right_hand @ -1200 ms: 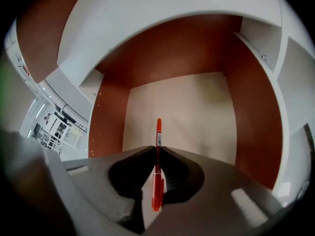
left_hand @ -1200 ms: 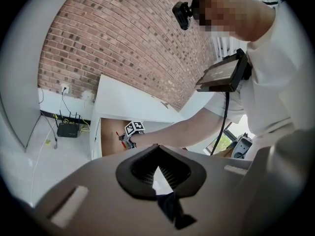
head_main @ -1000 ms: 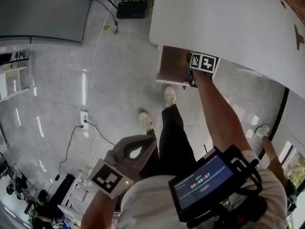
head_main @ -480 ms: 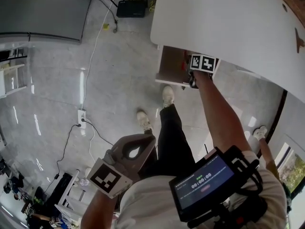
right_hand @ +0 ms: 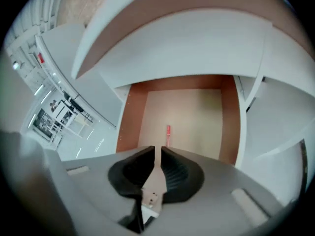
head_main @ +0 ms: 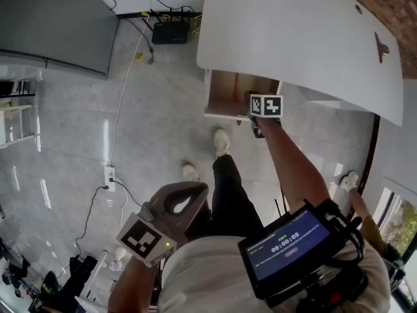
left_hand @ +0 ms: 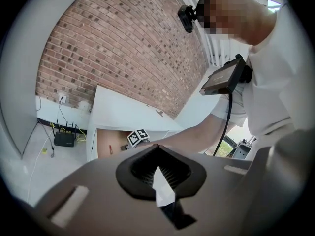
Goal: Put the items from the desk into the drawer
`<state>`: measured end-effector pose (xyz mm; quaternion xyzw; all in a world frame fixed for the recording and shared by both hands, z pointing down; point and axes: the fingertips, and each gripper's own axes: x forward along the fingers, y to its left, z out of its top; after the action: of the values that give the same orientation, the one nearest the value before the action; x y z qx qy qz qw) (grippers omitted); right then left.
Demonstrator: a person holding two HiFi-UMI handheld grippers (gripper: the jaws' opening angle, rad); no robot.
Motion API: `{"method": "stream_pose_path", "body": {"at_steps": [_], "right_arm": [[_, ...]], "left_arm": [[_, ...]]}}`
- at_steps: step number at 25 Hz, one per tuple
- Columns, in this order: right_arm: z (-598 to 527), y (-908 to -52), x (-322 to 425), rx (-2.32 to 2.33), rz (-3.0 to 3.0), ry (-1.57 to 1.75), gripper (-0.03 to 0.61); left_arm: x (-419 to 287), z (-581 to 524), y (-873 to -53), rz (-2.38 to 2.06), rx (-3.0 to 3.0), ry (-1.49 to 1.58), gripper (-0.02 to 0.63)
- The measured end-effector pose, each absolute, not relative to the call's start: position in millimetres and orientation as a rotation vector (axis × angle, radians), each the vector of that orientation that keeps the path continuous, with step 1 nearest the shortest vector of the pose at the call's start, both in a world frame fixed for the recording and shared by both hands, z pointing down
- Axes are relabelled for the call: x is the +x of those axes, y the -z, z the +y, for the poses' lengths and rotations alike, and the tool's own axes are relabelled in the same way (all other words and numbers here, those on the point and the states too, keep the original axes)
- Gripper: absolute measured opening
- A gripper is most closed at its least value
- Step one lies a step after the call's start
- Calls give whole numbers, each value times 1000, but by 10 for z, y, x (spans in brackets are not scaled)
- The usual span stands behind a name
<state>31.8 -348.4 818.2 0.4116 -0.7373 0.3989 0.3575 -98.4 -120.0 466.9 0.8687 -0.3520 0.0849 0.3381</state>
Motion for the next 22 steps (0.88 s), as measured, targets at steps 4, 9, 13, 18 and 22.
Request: {"method": "stream_pose_path", "body": {"at_steps": [4, 9, 13, 18, 22], "right_arm": [[-3137, -7658, 276, 1021, -1982, -941, 21], [-2647, -7021, 234, 978, -2040, -879, 3], [-2175, -6590, 219, 964, -2077, -862, 2], [-1619, -6114, 147, 933, -2123, -845, 2], [-1293, -5665, -27, 913, -2185, -798, 2]], "left_arm": [[-1075, -997, -4457, -921, 2313, -191, 6], [-1251, -725, -4285, -942, 2342, -158, 6], [-1296, -435, -4218, -922, 2389, -199, 6], [-1363, -226, -4075, -937, 2416, -182, 6], [-1445, -100, -3926, -930, 2454, -182, 6]]}}
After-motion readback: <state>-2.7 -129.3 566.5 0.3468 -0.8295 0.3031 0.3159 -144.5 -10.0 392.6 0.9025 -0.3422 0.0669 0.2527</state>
